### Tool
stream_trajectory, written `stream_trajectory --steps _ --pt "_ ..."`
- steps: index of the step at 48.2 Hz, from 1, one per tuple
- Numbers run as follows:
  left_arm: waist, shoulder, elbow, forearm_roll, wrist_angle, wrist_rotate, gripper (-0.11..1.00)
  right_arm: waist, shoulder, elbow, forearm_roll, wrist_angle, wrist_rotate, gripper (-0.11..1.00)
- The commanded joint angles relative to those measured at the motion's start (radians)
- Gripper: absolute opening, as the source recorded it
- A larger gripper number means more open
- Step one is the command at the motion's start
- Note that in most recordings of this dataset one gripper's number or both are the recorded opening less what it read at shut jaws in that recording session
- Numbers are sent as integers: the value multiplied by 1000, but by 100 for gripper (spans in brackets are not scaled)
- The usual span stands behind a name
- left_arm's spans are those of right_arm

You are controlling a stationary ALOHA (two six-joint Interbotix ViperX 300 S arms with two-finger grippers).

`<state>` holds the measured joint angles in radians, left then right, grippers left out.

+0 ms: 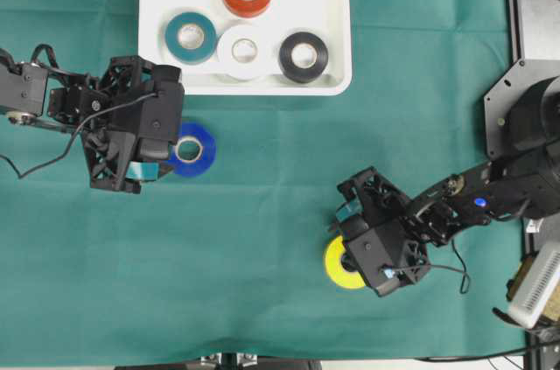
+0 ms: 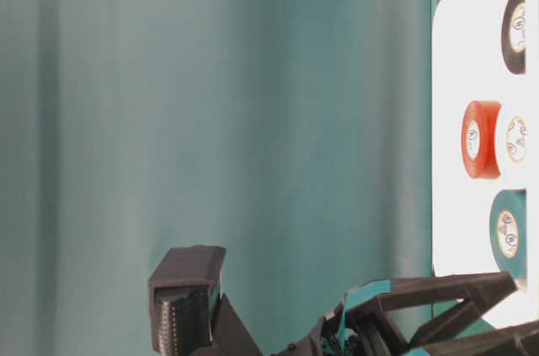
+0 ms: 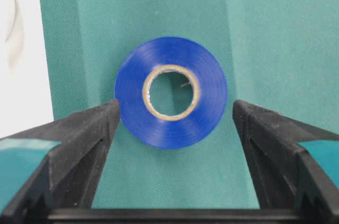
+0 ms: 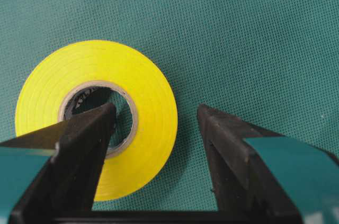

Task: Put the tape alternately from left to right into the white case.
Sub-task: 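Move the right gripper down onto the yellow tape roll and grasp it, then lift the yellow roll and carry it into the tray's top-right corner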

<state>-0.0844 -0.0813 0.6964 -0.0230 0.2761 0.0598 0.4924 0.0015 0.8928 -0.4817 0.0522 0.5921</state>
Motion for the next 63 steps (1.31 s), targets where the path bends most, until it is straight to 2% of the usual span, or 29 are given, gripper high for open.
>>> stream_trajectory --steps 1,21,26,29,35,36,54,63 --pt "-3 -14 -9 -3 -8 -2 42 -8 -5 -18 -2 -8 -2 67" --pt "-3 -14 -9 -3 -8 -2 42 -8 -5 -26 -3 -8 -2 66" --pt "-3 -14 -9 -3 -8 -2 42 -8 -5 -21 -5 -9 -2 63" --pt "-3 -14 -9 -3 -8 -2 42 -6 -5 -20 -5 -11 -2 56" --pt "-3 -14 -9 -3 -8 -2 42 -8 -5 -21 -5 -11 -3 26" --pt "-3 -14 -9 -3 -8 -2 42 -8 -5 -21 -5 -11 -3 24" --pt "-3 -14 -12 -3 -8 -2 42 -8 -14 -26 -5 -11 -2 24" --pt "-3 -14 -15 -3 -8 -2 42 -6 -103 -21 -5 6 -2 24"
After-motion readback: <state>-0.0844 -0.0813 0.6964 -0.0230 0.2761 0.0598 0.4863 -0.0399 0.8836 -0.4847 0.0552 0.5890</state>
